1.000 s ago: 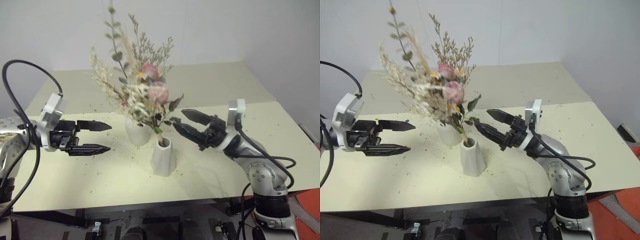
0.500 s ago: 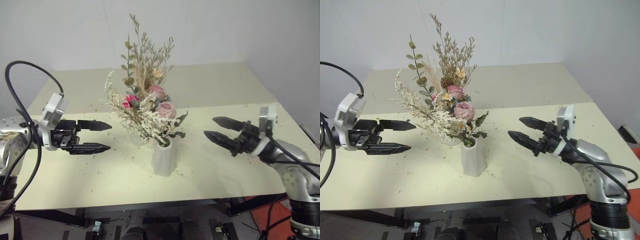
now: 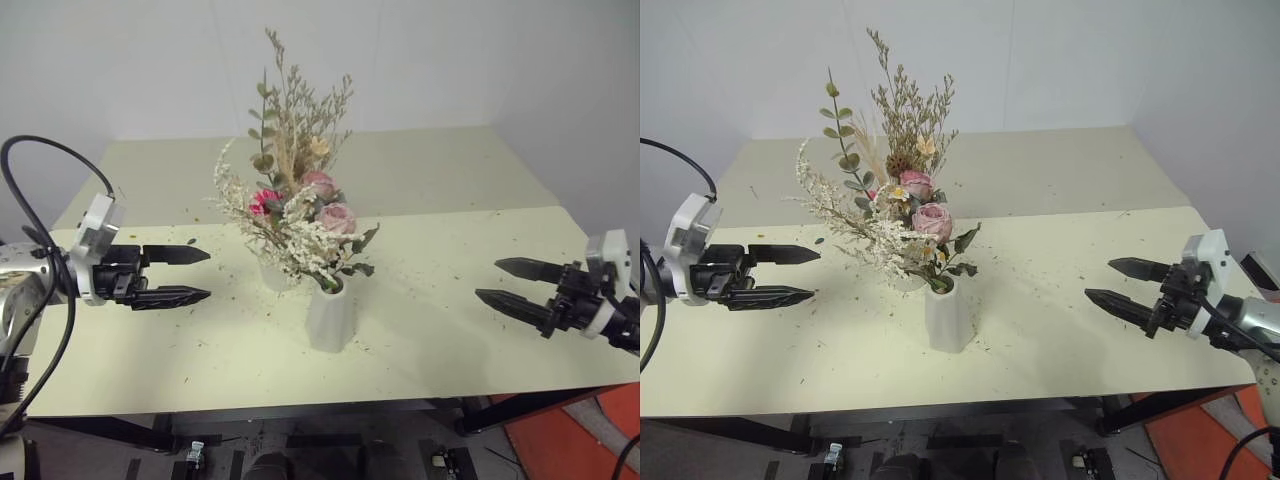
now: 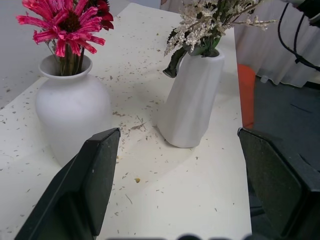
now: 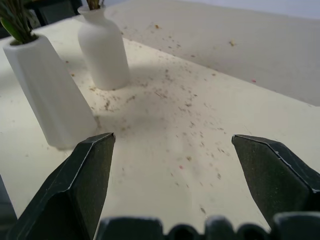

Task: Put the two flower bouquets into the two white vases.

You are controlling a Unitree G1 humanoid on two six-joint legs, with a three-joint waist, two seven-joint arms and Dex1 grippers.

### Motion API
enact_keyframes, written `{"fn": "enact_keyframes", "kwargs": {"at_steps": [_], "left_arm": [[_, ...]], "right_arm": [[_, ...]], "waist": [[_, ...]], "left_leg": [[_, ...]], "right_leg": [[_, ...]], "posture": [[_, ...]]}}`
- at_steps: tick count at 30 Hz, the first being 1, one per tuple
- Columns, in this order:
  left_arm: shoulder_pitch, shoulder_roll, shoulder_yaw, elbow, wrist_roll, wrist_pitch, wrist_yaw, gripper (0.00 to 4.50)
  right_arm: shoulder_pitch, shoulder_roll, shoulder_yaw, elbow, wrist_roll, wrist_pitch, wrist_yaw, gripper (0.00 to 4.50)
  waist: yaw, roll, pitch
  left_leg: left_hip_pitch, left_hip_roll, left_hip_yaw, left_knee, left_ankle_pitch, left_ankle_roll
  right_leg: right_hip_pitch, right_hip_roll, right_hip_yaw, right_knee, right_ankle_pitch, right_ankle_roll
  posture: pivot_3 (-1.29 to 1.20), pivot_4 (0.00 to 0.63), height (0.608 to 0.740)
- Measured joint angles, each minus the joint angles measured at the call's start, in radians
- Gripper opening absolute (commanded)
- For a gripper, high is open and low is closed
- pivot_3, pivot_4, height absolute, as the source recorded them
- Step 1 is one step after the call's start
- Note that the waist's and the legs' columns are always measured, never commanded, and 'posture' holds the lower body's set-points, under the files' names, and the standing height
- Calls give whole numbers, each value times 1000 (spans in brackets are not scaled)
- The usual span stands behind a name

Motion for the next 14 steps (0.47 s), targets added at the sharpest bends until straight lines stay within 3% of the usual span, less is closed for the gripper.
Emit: {"fn": "enact_keyframes", "kwargs": {"at_steps": [7, 14], "left_arm": [[-3, 0, 0, 13, 4, -1, 1, 4113], [-6, -1, 0, 16, 4, -1, 3, 4113]], "right_arm": [[12, -11, -26, -1, -3, 0, 8, 4462], [22, -18, -38, -13, -4, 11, 11, 4462]], "waist": [[0, 0, 1], [1, -1, 1]], "left_leg": [[11, 0, 0, 0, -2, 4], [12, 0, 0, 0, -2, 4]], "right_leg": [[13, 0, 0, -4, 0, 0], [14, 0, 0, -4, 0, 0]], "posture": [[0, 150, 740], [0, 150, 740]]}}
